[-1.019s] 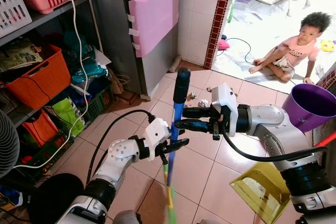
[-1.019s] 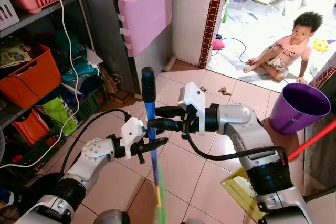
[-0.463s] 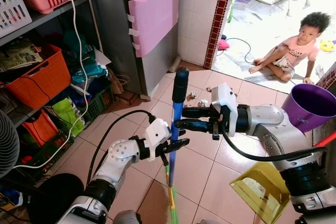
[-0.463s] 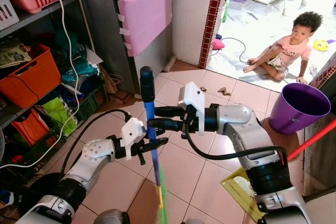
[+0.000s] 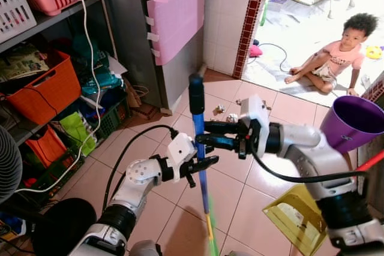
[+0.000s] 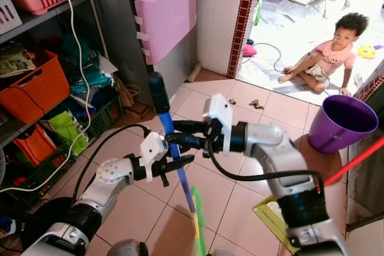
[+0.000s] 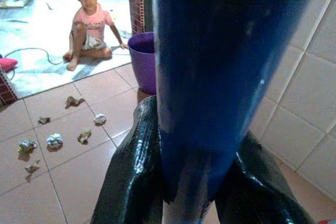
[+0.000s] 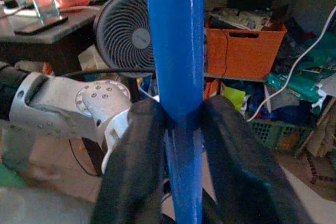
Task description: Sweep floor
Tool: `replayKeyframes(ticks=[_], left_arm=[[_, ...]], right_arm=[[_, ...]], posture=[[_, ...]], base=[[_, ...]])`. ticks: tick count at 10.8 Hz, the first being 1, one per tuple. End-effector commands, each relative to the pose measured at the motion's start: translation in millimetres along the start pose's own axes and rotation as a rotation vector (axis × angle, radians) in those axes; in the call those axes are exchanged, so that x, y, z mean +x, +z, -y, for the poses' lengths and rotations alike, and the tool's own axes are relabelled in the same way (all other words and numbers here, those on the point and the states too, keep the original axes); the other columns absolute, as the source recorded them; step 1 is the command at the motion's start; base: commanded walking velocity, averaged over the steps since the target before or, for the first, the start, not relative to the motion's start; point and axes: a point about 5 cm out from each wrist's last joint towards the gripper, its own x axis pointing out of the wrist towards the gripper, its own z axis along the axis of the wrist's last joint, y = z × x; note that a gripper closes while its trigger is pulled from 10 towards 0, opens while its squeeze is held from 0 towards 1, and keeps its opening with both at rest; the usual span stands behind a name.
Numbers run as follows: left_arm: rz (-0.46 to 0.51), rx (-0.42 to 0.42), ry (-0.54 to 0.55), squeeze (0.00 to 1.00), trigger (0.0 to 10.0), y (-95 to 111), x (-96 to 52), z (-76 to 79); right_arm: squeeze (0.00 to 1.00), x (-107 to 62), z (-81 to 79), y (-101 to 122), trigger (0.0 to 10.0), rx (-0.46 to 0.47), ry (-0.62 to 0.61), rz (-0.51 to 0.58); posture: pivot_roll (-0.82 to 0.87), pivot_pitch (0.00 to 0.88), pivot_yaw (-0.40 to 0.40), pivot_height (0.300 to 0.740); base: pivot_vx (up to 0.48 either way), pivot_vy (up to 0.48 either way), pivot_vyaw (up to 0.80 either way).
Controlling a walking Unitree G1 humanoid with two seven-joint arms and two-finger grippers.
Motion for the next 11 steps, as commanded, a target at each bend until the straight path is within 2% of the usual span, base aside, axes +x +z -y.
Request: replayKeyframes(ticks=[1,3,6,9,11], left_arm=[[0.025,0.018,-0.036,0.0,0.0,10.2,7.9,-0.8],[0.025,-0.007,-0.082,0.0,0.0,9.1,11.1,5.4],[0.009,-0.007,-0.171,0.0,0.0,6.1,13.4,16.0],[0.005,-0.005,-0.219,0.0,0.0,7.4,14.0,20.1],[0.003,-0.005,-0.226,0.0,0.0,6.6,14.0,22.1]], right_arm=[[1.0,4.6,-4.5,1.6,10.0,0.014,0.005,0.042],[1.0,2.9,-8.1,-9.9,10.0,0.024,-0.013,0.016],[1.0,-7.0,-7.8,-7.6,10.0,0.011,0.074,-0.039],[1.0,-22.0,15.1,7.7,10.0,0.006,0.198,-0.122],[1.0,-20.8,19.6,13.1,10.0,0.029,0.28,-0.15]], posture=[[-0.1,0.0,0.029,0.74],[-0.1,0.0,0.036,0.74],[-0.11,0.0,0.055,0.74],[-0.1,0.0,0.059,0.74],[-0.09,0.0,0.049,0.74]], base=[[0.0,0.0,0.0],[0.0,0.0,0.0],[0.0,0.0,0.0],[0.0,0.0,0.0],[0.0,0.0,0.0]])
